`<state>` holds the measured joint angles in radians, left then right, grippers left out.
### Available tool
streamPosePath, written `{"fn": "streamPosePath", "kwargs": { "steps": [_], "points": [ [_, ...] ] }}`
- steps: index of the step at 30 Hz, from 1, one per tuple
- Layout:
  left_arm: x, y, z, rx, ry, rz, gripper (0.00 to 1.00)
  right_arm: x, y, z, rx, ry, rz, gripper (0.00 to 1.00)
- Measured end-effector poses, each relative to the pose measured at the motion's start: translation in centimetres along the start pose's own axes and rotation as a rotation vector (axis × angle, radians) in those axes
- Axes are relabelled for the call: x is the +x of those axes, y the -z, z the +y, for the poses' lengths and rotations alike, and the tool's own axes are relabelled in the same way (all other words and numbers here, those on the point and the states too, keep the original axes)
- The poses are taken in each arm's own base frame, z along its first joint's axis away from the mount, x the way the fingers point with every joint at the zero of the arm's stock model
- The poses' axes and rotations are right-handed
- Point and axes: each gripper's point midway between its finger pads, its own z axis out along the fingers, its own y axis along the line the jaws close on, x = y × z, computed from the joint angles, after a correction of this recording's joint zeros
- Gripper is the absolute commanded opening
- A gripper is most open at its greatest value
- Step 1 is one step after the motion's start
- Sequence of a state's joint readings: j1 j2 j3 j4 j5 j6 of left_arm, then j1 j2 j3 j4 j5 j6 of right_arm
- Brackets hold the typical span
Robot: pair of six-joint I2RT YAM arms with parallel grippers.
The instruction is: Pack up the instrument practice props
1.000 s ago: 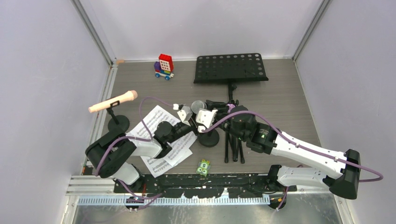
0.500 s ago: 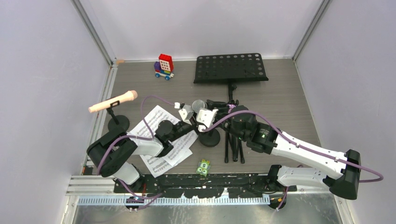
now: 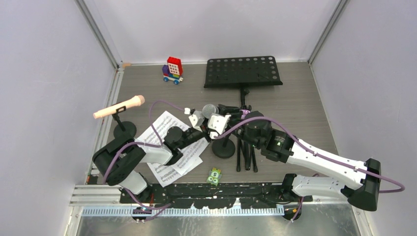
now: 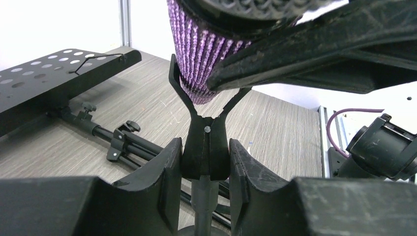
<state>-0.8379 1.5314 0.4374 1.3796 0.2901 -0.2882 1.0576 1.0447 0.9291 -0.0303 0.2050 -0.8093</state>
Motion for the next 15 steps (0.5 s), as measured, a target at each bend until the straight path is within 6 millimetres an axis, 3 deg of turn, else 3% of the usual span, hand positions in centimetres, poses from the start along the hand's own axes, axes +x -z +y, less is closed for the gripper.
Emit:
{"fn": "streamPosePath", "kwargs": {
  "steps": [8,15],
  "points": [
    [0.0,0.0,-0.1,0.003,0.0,0.0,0.0,-0.8,1.7,-1.8,0.057,-0.015,-0.025,0.01],
    [-0.1,0.4,-0.2,-0.001,-0.009,-0.003,0.0,-1.0,6.1,-7.8,0.351,-0.265,-0.025,0.01]
  ]
}}
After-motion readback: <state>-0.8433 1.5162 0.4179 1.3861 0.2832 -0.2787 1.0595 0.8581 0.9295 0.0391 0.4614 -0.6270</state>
